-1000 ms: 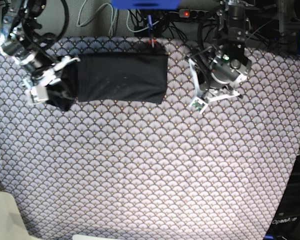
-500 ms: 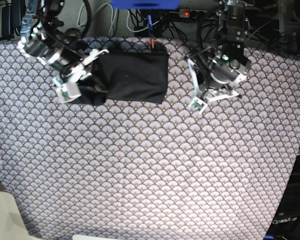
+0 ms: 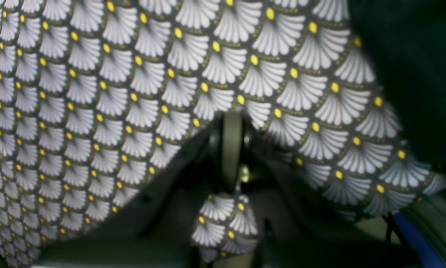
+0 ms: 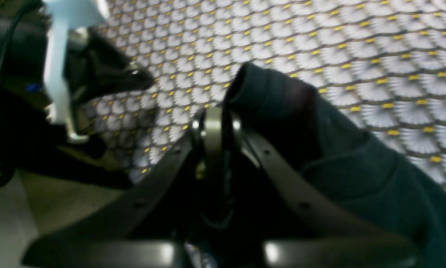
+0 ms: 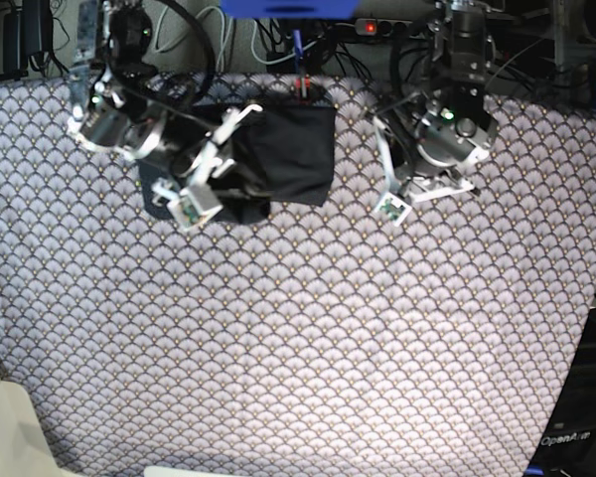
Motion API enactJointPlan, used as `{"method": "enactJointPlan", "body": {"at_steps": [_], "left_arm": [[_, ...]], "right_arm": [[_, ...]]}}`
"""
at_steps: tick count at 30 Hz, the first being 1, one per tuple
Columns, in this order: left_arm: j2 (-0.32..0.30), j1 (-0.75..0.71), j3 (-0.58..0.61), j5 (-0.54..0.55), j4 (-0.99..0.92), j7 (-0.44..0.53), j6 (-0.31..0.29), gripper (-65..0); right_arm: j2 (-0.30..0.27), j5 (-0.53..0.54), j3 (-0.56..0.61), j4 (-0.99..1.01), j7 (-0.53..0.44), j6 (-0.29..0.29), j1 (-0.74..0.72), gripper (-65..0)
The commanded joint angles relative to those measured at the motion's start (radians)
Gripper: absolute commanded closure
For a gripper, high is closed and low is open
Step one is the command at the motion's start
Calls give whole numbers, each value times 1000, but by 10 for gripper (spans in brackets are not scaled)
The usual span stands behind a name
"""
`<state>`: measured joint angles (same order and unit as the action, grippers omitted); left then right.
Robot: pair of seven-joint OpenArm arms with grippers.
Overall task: Fold the T-shirt properly
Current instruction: 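Release the left gripper and grasp the bundle's end with the right gripper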
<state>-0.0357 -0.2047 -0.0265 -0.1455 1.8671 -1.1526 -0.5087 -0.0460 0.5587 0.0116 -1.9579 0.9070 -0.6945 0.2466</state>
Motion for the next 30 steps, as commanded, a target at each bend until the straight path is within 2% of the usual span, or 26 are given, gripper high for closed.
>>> {"method": "enactJointPlan", "body": {"at_steps": [1, 11, 23, 30], "left_arm": [[1, 9, -2, 2, 15, 10, 3, 0], [-8, 7, -3, 2, 16, 10, 3, 0], [-8, 14, -178, 8, 16, 12, -8, 0], [-8, 9, -200, 8, 16, 12, -8, 0]], "right_arm": [[18, 31, 12, -13, -32, -4, -17, 0], [24, 30, 67, 22, -36, -4, -23, 0], [25, 30, 182, 133, -39, -4, -88, 0], [45, 30, 209, 233, -41, -4, -140, 0]]}}
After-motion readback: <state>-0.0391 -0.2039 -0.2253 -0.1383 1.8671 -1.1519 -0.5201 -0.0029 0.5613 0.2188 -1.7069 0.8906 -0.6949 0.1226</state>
